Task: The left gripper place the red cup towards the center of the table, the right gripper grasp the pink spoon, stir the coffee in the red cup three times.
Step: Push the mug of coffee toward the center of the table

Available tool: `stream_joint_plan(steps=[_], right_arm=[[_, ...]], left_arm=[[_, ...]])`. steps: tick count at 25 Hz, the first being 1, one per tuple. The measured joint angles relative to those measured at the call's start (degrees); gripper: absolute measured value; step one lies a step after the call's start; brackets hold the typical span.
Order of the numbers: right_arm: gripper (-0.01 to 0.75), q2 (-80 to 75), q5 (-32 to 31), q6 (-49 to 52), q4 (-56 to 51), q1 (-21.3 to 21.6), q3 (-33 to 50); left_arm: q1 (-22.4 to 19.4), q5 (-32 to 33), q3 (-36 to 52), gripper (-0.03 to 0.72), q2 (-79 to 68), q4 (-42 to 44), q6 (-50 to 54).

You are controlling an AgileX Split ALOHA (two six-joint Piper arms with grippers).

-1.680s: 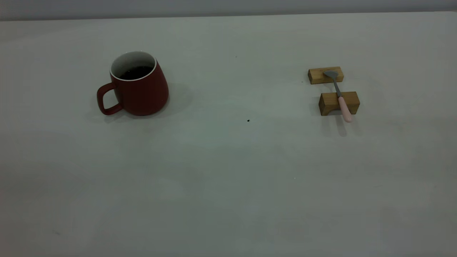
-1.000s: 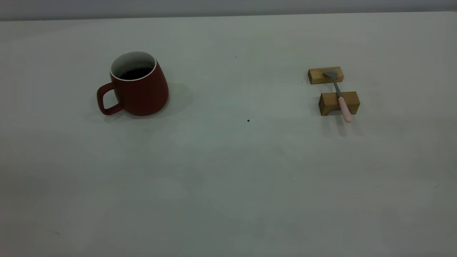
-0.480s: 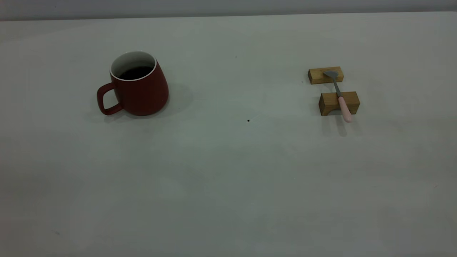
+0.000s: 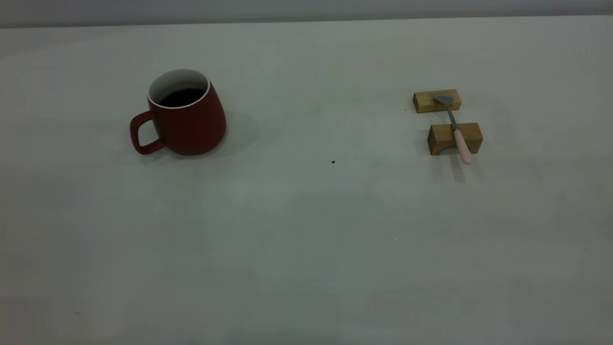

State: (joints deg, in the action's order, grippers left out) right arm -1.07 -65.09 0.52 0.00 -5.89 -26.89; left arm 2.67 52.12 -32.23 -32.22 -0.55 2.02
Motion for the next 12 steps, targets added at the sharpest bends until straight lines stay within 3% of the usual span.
stream_joint_plan(steps=[8,12], right_arm=[[0.237,0.0,0.0,0.0,0.0,0.0,0.0],[0.237,0.0,0.0,0.0,0.0,0.0,0.0]], left_arm=[[0.0,-11.5,-8.8,0.586,-32.0,5.2,0.1],[-2.3,-15.6,-16.3,0.586,-46.3,5.3,-1.2]])
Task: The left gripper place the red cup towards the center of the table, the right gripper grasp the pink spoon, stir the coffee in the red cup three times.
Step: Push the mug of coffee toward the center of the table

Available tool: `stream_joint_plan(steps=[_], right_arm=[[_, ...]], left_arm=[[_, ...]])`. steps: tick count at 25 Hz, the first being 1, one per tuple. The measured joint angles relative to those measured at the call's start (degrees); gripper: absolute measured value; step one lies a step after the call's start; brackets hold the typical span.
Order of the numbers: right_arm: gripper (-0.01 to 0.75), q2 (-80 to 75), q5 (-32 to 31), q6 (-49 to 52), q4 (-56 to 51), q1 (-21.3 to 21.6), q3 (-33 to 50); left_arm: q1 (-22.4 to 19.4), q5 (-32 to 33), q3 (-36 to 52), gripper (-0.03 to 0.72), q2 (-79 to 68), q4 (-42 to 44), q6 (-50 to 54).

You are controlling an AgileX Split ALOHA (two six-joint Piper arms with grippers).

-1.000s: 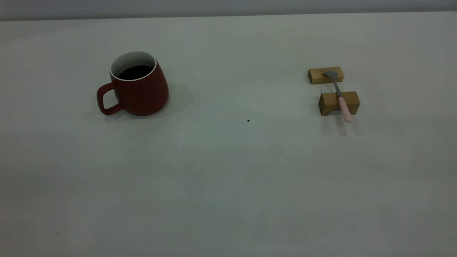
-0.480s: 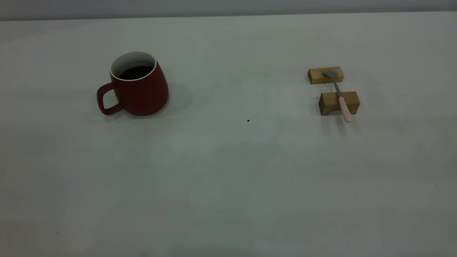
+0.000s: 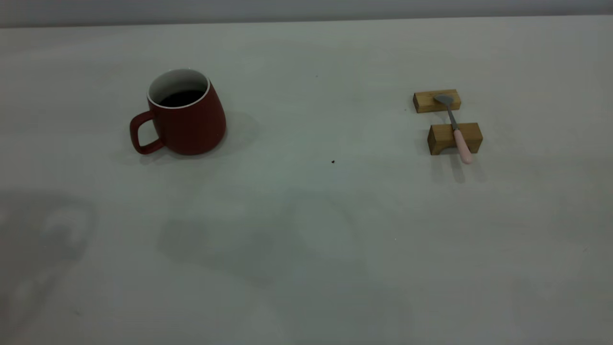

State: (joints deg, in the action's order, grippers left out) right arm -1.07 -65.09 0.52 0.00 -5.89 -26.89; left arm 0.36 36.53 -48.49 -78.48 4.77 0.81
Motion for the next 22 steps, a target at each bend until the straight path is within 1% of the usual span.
stream_joint_plan(steps=[3,6,11,14,18,20,22], right_arm=[[0.237,0.0,0.0,0.0,0.0,0.0,0.0],[0.237,0.0,0.0,0.0,0.0,0.0,0.0],[0.237,0.0,0.0,0.0,0.0,0.0,0.0],[0.237,0.0,0.0,0.0,0.0,0.0,0.0],[0.237,0.0,0.0,0.0,0.0,0.0,0.0],[0.237,0.0,0.0,0.0,0.0,0.0,0.0],[0.237,0.0,0.0,0.0,0.0,0.0,0.0]], left_arm=[[-2.3,-1.2,-6.2,0.586,-10.0,-2.1,-4.5],[-3.4,-1.3,-13.0,0.586,-19.4,-7.0,-12.9],[-3.4,-0.8,-25.8,0.586,-33.6,-15.4,-35.3],[-3.4,2.4,-34.0,0.586,-41.8,-16.9,-45.9],[-3.2,7.2,-43.8,0.586,-51.6,-17.8,-56.8],[-3.0,9.0,-47.7,0.586,-55.3,-17.8,-62.8],[-2.5,10.3,-49.8,0.586,-58.1,-17.8,-70.8]])
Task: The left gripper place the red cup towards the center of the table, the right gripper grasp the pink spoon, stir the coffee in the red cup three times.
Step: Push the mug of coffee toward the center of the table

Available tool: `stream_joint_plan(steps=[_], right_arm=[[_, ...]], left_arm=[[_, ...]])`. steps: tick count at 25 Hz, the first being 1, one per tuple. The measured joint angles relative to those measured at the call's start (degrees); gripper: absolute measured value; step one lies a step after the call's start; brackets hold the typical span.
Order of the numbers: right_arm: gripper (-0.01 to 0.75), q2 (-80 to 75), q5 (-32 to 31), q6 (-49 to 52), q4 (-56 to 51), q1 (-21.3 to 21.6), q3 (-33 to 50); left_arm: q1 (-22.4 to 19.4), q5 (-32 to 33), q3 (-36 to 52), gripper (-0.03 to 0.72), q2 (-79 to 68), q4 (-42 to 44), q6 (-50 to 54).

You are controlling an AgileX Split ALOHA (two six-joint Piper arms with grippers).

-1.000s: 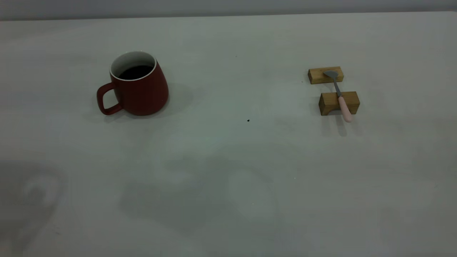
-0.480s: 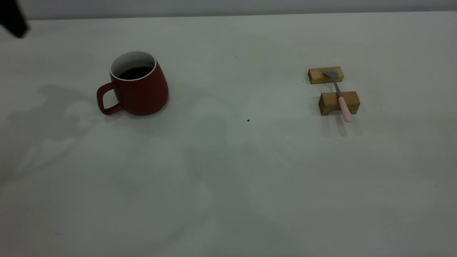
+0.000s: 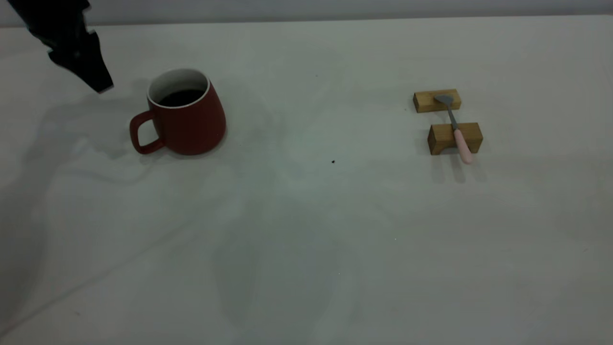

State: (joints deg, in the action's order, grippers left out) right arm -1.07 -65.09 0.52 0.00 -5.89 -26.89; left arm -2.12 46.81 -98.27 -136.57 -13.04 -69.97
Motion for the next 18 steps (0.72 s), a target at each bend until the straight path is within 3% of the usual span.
stream_joint_plan(steps=[8,18], right_arm=[[0.237,0.0,0.0,0.0,0.0,0.0,0.0],[0.237,0.0,0.0,0.0,0.0,0.0,0.0]], left_arm=[[3.0,0.2,-1.1,0.586,-4.4,-2.6,-21.3],[9.0,-2.6,-1.2,0.586,-5.2,-3.2,-24.0]])
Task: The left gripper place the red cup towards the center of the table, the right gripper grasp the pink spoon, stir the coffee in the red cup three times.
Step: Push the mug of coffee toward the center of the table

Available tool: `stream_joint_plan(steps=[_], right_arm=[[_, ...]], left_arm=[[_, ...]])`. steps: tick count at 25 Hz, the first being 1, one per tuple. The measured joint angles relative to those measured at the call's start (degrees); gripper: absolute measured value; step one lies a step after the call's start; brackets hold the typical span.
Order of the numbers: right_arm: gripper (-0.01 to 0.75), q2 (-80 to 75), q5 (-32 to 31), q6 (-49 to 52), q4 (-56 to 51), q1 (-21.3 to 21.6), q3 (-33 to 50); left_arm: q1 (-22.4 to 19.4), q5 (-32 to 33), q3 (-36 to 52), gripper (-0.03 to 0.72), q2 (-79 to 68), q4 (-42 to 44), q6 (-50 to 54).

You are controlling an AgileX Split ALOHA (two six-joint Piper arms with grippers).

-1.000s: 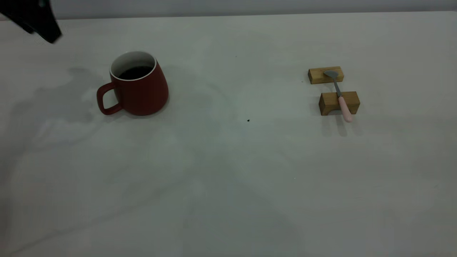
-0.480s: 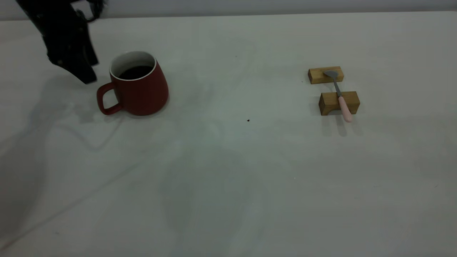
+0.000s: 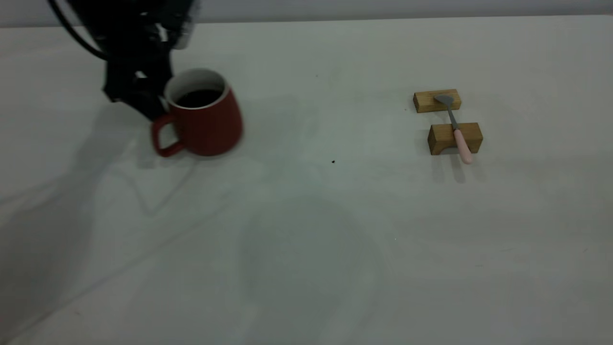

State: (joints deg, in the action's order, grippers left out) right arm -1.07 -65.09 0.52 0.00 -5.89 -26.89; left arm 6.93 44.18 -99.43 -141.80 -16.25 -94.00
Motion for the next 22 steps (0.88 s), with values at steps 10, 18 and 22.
stream_joint_plan(steps=[10,18,22], right_arm=[[0.237,0.0,0.0,0.0,0.0,0.0,0.0],[0.237,0.0,0.0,0.0,0.0,0.0,0.0],[0.237,0.0,0.0,0.0,0.0,0.0,0.0]], left_arm=[[9.1,-7.6,0.0,0.586,-0.6,-10.1,0.9],[12.5,-11.3,0.0,0.586,-0.6,-12.7,2.6],[10.9,-4.8,0.0,0.586,2.3,-5.2,11.4]])
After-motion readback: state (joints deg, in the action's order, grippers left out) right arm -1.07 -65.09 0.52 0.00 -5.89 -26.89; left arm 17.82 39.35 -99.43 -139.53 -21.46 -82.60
